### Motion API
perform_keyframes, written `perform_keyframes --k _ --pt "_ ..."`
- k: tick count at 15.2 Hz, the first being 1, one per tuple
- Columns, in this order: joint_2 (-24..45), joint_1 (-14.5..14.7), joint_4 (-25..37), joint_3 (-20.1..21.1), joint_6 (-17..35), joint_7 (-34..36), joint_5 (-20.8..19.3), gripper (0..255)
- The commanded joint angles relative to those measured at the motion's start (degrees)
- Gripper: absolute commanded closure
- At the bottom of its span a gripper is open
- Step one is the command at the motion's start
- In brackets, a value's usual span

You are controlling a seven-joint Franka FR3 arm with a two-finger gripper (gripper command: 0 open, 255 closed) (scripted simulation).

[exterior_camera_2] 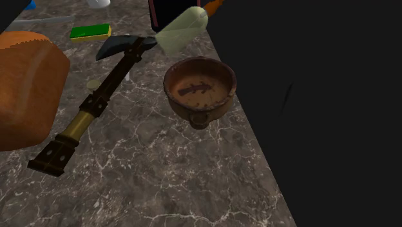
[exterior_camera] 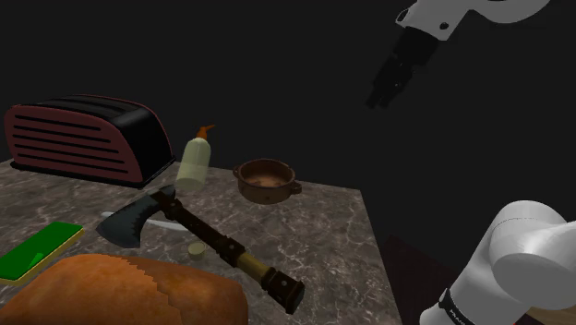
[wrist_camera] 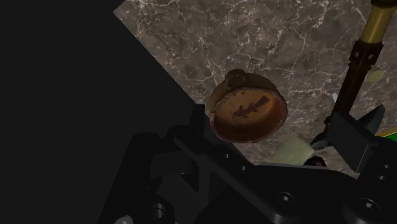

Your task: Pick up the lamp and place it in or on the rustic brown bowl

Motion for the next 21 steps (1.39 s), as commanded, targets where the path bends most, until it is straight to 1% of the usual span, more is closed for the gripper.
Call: perform_keyframes --k 1,6,11,16,21 --pt "0.0 0.0 0.0 0.0 0.0 0.0 0.0 0" --pt "3.5 -0.7 -2.1 6.5 1.9 12.1 4.1 0" --pt "9.2 -1.1 -2.3 12.7 4.4 24.0 8.3 0" --pt "16.7 -1.5 -0.8 18.4 7.6 35.5 12.1 0" --pt "25.8 -1.9 2.4 23.6 11.4 46.8 14.8 0"
